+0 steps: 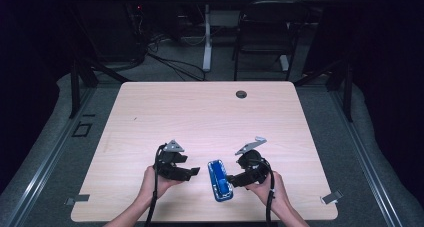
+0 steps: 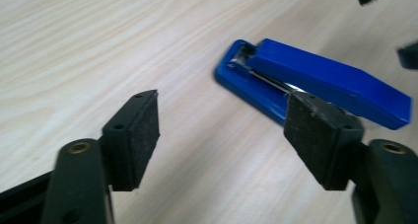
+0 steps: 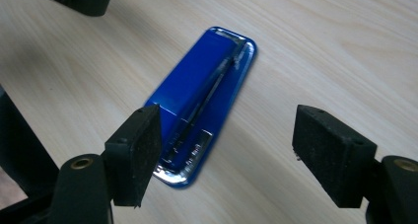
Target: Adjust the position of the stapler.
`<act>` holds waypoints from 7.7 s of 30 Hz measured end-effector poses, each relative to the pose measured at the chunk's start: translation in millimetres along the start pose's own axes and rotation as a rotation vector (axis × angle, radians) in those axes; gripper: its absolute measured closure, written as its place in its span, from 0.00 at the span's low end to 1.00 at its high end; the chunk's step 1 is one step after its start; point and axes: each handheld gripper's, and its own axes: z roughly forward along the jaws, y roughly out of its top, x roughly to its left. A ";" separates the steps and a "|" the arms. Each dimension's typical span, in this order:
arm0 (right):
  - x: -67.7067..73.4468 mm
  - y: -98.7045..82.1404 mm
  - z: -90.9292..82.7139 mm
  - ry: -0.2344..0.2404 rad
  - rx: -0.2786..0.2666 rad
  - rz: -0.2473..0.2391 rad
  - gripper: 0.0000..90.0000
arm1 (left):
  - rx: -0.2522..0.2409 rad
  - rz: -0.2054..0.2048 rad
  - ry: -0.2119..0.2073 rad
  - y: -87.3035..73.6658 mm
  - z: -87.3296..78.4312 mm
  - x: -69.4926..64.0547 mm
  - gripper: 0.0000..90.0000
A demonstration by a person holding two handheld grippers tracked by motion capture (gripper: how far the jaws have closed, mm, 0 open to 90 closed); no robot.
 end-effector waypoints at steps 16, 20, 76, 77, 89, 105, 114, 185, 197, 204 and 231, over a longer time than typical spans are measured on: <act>36.5 3.1 34.7 -0.011 0.111 -0.122 0.38 | 0.065 0.019 0.017 -0.7 12.2 3.5 0.21; 36.5 3.1 34.9 0.002 0.116 -0.142 0.44 | 0.071 0.025 0.008 -0.9 12.0 2.9 0.21; -22.5 7.3 9.1 0.034 0.138 -0.375 0.58 | 0.104 0.161 -0.101 -0.6 39.8 -4.1 0.22; -23.7 4.2 8.5 0.043 0.125 -0.343 0.58 | 0.105 0.166 -0.103 -0.4 41.6 -4.9 0.22; -26.3 -1.7 14.2 0.055 0.165 -0.276 0.70 | 0.065 0.276 -0.152 14.1 58.0 -11.8 0.37; -33.6 4.6 21.2 0.016 0.134 -0.365 0.69 | 0.065 0.331 -0.141 18.8 74.3 -20.5 0.56; -36.8 8.4 27.8 -0.042 0.102 -0.444 0.66 | 0.094 0.324 -0.069 18.3 71.9 -29.9 0.62; -46.9 -59.5 34.5 0.021 -0.291 0.645 0.94 | 0.076 0.512 -0.178 61.9 105.4 -66.0 0.73; -45.5 -59.6 35.9 0.018 -0.313 0.650 0.96 | 0.021 0.545 -0.190 57.0 103.6 -62.8 0.74; -48.3 -64.0 36.3 0.042 -0.318 0.695 0.89 | 0.007 0.557 -0.198 55.4 103.5 -61.5 0.74; -35.3 -53.9 37.2 -0.070 -0.321 0.652 0.98 | -0.057 0.574 -0.180 47.8 101.7 -61.8 0.74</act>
